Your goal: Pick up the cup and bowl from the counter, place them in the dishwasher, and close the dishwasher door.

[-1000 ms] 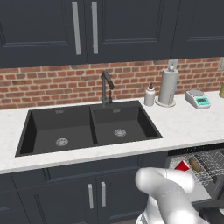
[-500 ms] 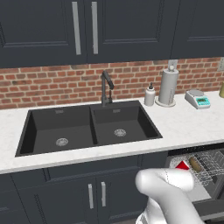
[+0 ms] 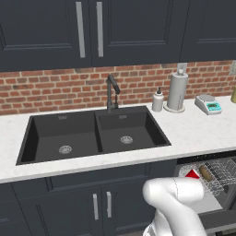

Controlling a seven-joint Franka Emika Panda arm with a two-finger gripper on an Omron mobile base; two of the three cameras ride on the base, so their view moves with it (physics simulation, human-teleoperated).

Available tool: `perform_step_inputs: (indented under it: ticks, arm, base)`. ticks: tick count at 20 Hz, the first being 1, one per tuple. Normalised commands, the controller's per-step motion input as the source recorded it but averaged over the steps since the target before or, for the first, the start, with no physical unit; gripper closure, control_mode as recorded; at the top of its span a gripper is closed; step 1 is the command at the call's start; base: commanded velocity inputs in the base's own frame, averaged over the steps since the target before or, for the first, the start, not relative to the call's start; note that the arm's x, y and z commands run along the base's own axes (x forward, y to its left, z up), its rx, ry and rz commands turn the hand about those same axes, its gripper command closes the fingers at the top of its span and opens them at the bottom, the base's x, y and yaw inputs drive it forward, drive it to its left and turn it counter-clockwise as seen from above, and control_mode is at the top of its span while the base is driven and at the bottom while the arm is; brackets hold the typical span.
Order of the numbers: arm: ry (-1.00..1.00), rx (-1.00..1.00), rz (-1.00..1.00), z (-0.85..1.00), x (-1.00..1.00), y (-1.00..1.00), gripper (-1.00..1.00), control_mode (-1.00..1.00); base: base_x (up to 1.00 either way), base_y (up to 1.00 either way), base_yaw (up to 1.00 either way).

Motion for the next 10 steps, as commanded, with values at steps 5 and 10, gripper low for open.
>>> perform_step_inputs:
  ticks: [5,10]
  arm:
    - [-0.19,0.17,0.17,-0.12,-0.03,-0.24,-1.0,-1.0]
    - [-0.24,0.31,0.18,-0.04,0.01,-0.11,-1.0,-1.0]
  base:
    - [0.0,0.0,0.0]
    - [0.0,0.0,0.0]
